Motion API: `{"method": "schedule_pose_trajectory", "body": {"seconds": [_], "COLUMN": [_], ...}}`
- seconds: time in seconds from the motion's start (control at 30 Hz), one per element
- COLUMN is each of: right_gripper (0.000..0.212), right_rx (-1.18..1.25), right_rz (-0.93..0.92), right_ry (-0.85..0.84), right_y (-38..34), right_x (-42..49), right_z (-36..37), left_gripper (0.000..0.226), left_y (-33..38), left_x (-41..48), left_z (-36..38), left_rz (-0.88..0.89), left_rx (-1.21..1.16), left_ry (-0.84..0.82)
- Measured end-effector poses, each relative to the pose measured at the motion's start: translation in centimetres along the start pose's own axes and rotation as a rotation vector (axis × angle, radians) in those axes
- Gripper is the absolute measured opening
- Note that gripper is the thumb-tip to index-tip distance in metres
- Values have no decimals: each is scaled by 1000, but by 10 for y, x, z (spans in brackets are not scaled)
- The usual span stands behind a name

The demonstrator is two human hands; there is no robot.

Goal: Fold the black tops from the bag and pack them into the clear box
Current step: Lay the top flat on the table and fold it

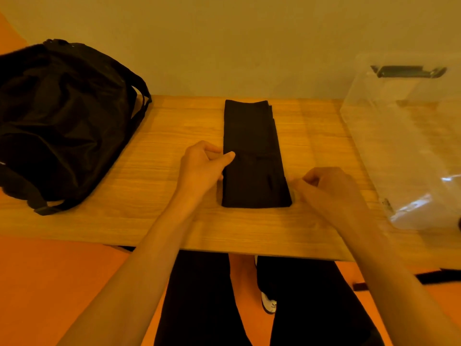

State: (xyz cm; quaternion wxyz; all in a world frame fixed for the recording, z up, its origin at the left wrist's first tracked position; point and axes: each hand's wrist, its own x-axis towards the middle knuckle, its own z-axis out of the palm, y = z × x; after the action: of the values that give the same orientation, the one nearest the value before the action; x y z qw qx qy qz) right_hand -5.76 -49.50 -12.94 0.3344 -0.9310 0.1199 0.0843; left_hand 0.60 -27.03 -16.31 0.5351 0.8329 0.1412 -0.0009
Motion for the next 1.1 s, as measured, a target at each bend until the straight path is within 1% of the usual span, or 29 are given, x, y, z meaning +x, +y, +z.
{"method": "schedule_pose_trajectory", "body": {"seconds": [0.07, 0.13, 0.23, 0.33, 0.5, 0.77, 0.93, 1.1], "right_gripper": [29, 28, 25, 21, 18, 21, 21, 20], "right_rx": [87, 185, 220, 268, 339, 288, 244, 197], "right_rz": [35, 73, 79, 65, 71, 39, 48, 49], "right_ry": [-38, -50, -8, 10, 26, 78, 28, -10], "right_y": [1, 1, 5, 6, 7, 9, 8, 6], "right_x": [-16, -23, -23, -24, -25, -29, -22, -20], "right_z": [6, 16, 26, 29, 28, 32, 31, 29], "left_gripper": [36, 38, 37, 38, 31, 20, 13, 15], "left_y": [4, 5, 3, 4, 7, 9, 5, 4], "left_x": [5, 6, 2, 0, 0, -3, -1, -2], "left_z": [1, 2, 4, 4, 7, 8, 9, 9], "left_rz": [-15, 7, 38, 5, -9, -11, -7, -2], "left_rx": [28, 36, -11, -21, -19, 4, 11, 15], "left_ry": [-3, -4, -32, -21, 5, 37, 83, 65]}}
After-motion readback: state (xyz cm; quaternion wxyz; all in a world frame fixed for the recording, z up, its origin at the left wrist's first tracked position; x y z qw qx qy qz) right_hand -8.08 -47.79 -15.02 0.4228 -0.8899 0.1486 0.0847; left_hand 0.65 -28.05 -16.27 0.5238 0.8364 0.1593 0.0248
